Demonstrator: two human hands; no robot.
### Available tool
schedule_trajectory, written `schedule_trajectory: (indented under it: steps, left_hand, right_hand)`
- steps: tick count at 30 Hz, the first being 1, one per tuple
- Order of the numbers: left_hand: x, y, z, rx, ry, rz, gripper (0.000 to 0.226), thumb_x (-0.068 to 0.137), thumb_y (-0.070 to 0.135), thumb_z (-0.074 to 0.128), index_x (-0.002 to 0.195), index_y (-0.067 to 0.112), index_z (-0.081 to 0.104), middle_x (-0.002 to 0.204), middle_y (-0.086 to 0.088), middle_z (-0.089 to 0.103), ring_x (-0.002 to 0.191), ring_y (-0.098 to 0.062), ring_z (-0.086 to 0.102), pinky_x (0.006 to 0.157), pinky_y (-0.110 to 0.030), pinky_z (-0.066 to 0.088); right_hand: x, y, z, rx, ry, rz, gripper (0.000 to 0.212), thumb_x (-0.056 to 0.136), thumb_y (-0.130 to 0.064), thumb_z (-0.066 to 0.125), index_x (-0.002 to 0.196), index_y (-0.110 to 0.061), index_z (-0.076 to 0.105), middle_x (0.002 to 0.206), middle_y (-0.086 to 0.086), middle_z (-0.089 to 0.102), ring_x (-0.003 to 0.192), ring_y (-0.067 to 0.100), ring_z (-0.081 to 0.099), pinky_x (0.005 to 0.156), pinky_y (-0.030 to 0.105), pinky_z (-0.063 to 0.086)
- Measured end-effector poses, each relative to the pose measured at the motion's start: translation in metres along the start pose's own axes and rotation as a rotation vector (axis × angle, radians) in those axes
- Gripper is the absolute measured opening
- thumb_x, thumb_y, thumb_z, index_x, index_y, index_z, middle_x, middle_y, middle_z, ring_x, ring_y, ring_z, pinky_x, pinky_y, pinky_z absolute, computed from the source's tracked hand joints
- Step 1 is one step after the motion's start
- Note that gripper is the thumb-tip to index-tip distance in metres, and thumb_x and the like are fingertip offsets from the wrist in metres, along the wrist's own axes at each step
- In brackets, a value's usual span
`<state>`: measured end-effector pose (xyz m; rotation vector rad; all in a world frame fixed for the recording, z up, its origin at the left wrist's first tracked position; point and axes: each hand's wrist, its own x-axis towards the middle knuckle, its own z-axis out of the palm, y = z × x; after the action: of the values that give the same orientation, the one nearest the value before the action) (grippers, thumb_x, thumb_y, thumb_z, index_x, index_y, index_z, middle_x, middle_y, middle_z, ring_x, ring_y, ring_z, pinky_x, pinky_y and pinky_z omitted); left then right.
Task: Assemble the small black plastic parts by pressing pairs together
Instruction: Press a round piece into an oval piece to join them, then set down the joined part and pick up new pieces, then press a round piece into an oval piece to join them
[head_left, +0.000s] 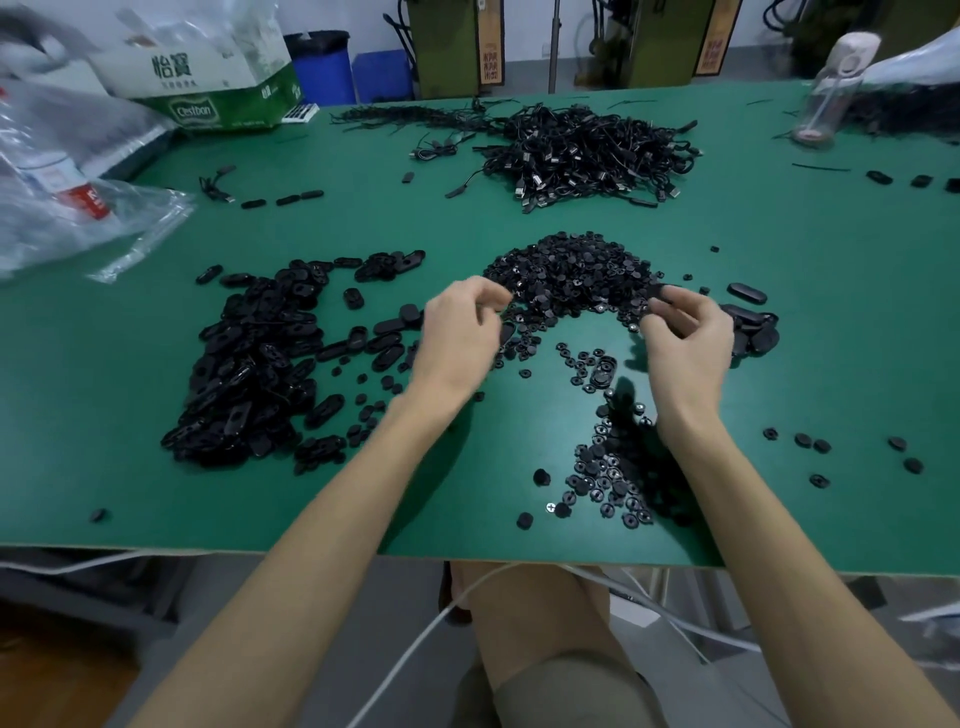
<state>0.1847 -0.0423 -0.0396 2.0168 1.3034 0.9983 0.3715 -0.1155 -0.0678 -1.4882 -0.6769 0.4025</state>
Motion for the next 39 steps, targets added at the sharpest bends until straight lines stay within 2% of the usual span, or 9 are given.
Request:
schedule_trajectory:
  steps: [2, 5, 8, 12, 15, 23, 29, 34, 39]
  left_hand:
    - [0.01, -0.01, -0.024, 0.325, -0.048, -0.042, 0.03, 0.1, -0.007, 0.048, 0.116, 0.007, 0.069, 0.124, -0.01, 0.068, 0.106, -0.019, 0.066, 0.093, -0.028, 0.055]
    - [0.018, -0.023, -0.064, 0.767, -0.12, -0.133, 0.02, 0.093, -0.014, 0.048, 0.083, 0.003, 0.053, 0.111, -0.021, 0.064, 0.091, -0.031, 0.06, 0.071, -0.039, 0.047]
    - [0.02, -0.033, -0.1, 0.948, -0.196, -0.232, 0.024, 0.092, -0.012, 0.047, 0.077, 0.006, 0.043, 0.111, -0.028, 0.059, 0.094, -0.038, 0.055, 0.081, -0.051, 0.049]
    - [0.019, -0.055, -0.117, 1.048, -0.226, -0.293, 0.021, 0.095, -0.01, 0.049, 0.081, 0.006, 0.048, 0.123, -0.028, 0.051, 0.112, -0.042, 0.048, 0.096, -0.053, 0.043]
    - [0.018, -0.069, -0.115, 1.045, -0.189, -0.257, 0.012, 0.097, -0.008, 0.049, 0.096, 0.003, 0.051, 0.127, -0.027, 0.048, 0.115, -0.043, 0.046, 0.097, -0.05, 0.042]
    - [0.016, -0.086, -0.108, 1.077, -0.109, -0.156, 0.038, 0.088, -0.018, 0.055, 0.068, 0.011, 0.04, 0.098, -0.023, 0.055, 0.096, -0.038, 0.049, 0.075, -0.042, 0.037]
    - [0.026, -0.096, -0.117, 0.999, -0.086, -0.175, 0.006, 0.098, 0.004, 0.068, 0.099, -0.001, 0.064, 0.106, -0.026, 0.061, 0.103, -0.044, 0.056, 0.084, -0.048, 0.045]
    - [0.029, -0.099, -0.12, 0.943, -0.087, -0.248, 0.041, 0.099, 0.013, 0.07, 0.07, 0.008, 0.041, 0.105, -0.027, 0.057, 0.104, -0.045, 0.053, 0.09, -0.052, 0.043]
    - [0.034, -0.1, -0.121, 0.891, -0.071, -0.266, 0.017, 0.094, 0.012, 0.075, 0.097, -0.003, 0.066, 0.111, -0.025, 0.066, 0.108, -0.045, 0.059, 0.097, -0.053, 0.047]
  right_hand:
    - [0.0, 0.0, 0.0, 0.01, 0.047, 0.027, 0.043, 0.094, -0.008, 0.059, 0.136, -0.015, 0.053, 0.141, 0.004, 0.051, 0.11, -0.006, 0.059, 0.093, 0.015, 0.051]
    - [-0.002, 0.0, 0.0, 0.034, 0.047, 0.059, 0.048, 0.096, -0.008, 0.057, 0.143, -0.014, 0.047, 0.148, 0.003, 0.041, 0.12, 0.0, 0.056, 0.091, 0.008, 0.044]
    - [-0.001, 0.0, 0.0, 0.048, -0.012, 0.102, 0.061, 0.097, -0.007, 0.055, 0.155, -0.013, 0.036, 0.161, 0.001, 0.033, 0.142, 0.012, 0.045, 0.105, 0.018, 0.036]
    - [-0.004, -0.003, 0.001, 0.04, -0.074, 0.108, 0.068, 0.097, -0.006, 0.054, 0.16, -0.013, 0.029, 0.163, 0.004, 0.034, 0.144, 0.013, 0.042, 0.114, 0.027, 0.038]
    - [-0.005, -0.005, 0.001, 0.035, -0.065, 0.097, 0.062, 0.097, -0.007, 0.055, 0.155, -0.014, 0.036, 0.154, 0.004, 0.045, 0.128, 0.005, 0.048, 0.115, 0.039, 0.044]
    - [-0.003, 0.001, 0.002, 0.013, -0.134, 0.087, 0.048, 0.097, -0.006, 0.056, 0.144, -0.014, 0.053, 0.139, 0.003, 0.06, 0.128, 0.011, 0.057, 0.111, 0.043, 0.049]
    - [-0.01, 0.002, 0.006, -0.189, -0.343, -0.093, 0.039, 0.098, -0.011, 0.061, 0.135, -0.018, 0.064, 0.138, -0.001, 0.061, 0.121, 0.008, 0.06, 0.109, 0.027, 0.048]
    - [-0.01, 0.006, 0.012, -0.582, -0.628, -0.334, 0.05, 0.1, -0.031, 0.065, 0.148, -0.023, 0.054, 0.153, -0.005, 0.05, 0.142, 0.014, 0.041, 0.121, 0.037, 0.031]
    - [-0.008, 0.011, 0.015, -0.805, -0.774, -0.454, 0.061, 0.102, -0.051, 0.054, 0.158, -0.036, 0.035, 0.163, -0.013, 0.035, 0.154, 0.014, 0.02, 0.126, 0.038, 0.02]
